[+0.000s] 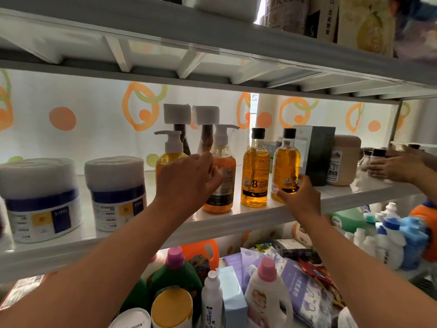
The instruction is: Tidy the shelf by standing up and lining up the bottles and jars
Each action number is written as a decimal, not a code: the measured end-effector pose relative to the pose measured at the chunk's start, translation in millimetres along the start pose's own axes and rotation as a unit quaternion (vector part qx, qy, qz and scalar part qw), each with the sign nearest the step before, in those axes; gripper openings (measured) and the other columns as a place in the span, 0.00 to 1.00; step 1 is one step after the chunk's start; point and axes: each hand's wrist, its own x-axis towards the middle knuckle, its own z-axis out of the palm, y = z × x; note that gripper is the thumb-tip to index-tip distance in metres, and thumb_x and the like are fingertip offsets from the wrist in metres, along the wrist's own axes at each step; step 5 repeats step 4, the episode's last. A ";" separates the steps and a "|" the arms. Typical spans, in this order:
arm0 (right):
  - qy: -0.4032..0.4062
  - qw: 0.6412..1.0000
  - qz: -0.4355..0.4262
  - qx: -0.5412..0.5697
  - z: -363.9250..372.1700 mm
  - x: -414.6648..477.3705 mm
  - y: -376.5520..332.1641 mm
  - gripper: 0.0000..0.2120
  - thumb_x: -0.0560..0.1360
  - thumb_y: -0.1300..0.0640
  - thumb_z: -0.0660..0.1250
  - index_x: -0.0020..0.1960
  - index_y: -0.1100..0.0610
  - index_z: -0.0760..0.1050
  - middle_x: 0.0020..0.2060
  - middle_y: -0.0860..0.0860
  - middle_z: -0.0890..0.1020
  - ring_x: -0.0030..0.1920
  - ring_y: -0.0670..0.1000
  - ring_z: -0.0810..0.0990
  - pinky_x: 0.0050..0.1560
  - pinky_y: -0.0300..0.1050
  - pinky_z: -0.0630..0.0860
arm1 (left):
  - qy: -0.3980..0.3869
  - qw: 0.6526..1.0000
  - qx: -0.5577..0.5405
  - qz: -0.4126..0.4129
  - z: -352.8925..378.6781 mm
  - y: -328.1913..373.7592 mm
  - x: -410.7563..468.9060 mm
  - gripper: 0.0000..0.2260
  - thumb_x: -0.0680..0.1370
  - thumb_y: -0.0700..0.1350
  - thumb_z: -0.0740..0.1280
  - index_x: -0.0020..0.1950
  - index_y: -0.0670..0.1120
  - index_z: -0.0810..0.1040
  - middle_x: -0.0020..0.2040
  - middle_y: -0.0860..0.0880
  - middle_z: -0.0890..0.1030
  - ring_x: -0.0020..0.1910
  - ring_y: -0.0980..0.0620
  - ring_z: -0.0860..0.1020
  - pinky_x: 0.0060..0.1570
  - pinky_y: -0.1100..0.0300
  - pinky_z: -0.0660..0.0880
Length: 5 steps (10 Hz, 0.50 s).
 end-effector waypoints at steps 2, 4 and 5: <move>-0.003 1.000 -0.002 0.002 4.2 -4.3 -0.5 0.32 0.71 0.50 0.71 0.69 0.58 0.63 0.63 0.58 0.76 0.62 0.60 0.75 0.59 0.52 0.73 | 0.004 1.000 -0.017 0.004 -2.6 4.6 -3.9 0.12 0.78 0.55 0.60 0.50 0.48 0.76 0.43 0.51 0.82 0.36 0.56 0.74 0.37 0.62 0.70; 0.129 0.990 -0.040 -0.040 14.5 -14.1 -19.1 0.27 0.75 0.55 0.67 0.70 0.59 0.62 0.64 0.61 0.72 0.64 0.62 0.71 0.61 0.57 0.70 | 0.067 0.997 -0.027 0.001 -14.9 -7.3 -16.4 0.09 0.77 0.52 0.65 0.47 0.47 0.77 0.39 0.49 0.82 0.34 0.55 0.74 0.35 0.63 0.68; 0.129 0.990 -0.040 -0.040 14.5 -14.1 -19.1 0.27 0.75 0.55 0.67 0.70 0.59 0.62 0.64 0.61 0.72 0.64 0.62 0.71 0.61 0.57 0.70 | 0.067 0.997 -0.027 0.001 -14.9 -7.3 -16.4 0.09 0.77 0.52 0.65 0.47 0.47 0.77 0.39 0.49 0.82 0.34 0.55 0.74 0.35 0.63 0.68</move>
